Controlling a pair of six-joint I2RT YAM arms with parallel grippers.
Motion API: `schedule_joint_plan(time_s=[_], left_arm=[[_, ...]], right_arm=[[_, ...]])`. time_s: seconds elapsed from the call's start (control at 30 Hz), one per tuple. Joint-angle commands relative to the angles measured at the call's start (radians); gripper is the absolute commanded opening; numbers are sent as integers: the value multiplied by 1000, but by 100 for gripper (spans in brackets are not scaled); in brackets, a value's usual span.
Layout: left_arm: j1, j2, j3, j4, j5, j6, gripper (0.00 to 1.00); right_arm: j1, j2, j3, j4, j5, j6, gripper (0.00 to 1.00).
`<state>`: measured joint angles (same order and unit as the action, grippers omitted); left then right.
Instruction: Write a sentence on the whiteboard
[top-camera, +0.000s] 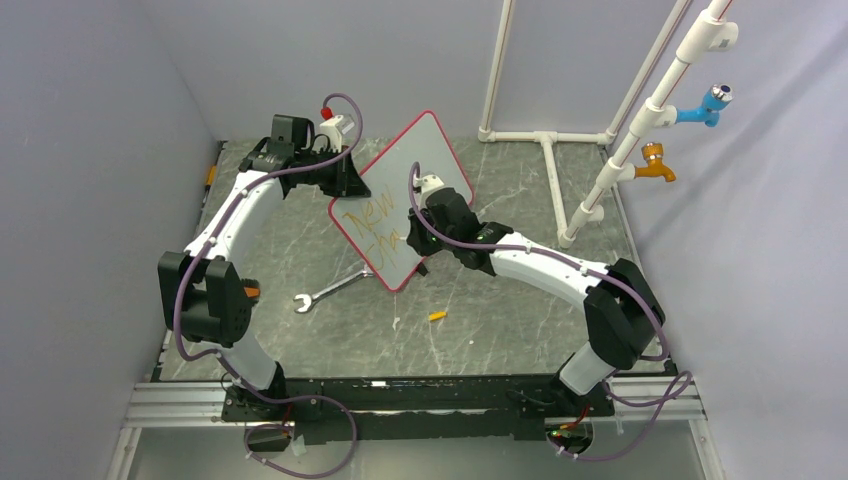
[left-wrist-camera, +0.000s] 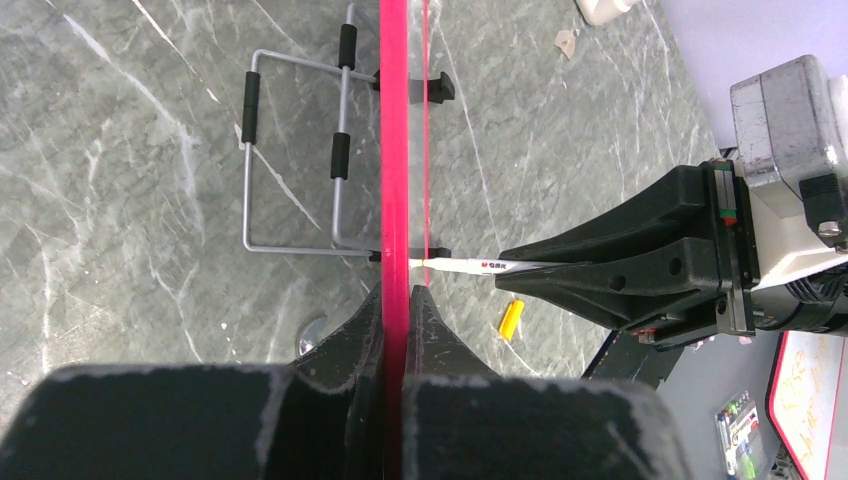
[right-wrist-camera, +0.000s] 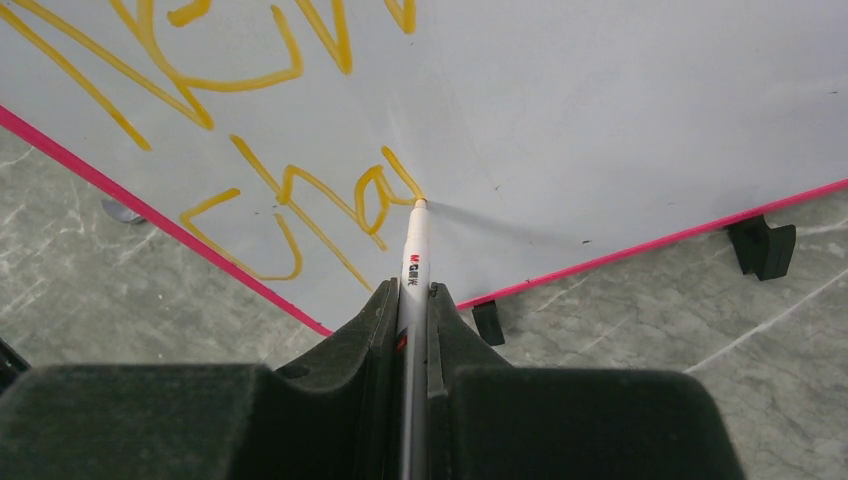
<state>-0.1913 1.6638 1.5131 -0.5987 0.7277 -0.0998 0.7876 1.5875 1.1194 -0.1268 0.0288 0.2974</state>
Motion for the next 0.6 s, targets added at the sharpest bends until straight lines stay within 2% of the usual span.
schedule_joint_plan(time_s=[0.0, 0.57], left_arm=[[-20, -37, -10, -2, 6, 48, 0], [-20, -37, -11, 0, 6, 49, 0]], right_arm=[[2, -5, 15, 50, 5, 12, 0], [1, 19, 125, 15, 18, -20, 0]])
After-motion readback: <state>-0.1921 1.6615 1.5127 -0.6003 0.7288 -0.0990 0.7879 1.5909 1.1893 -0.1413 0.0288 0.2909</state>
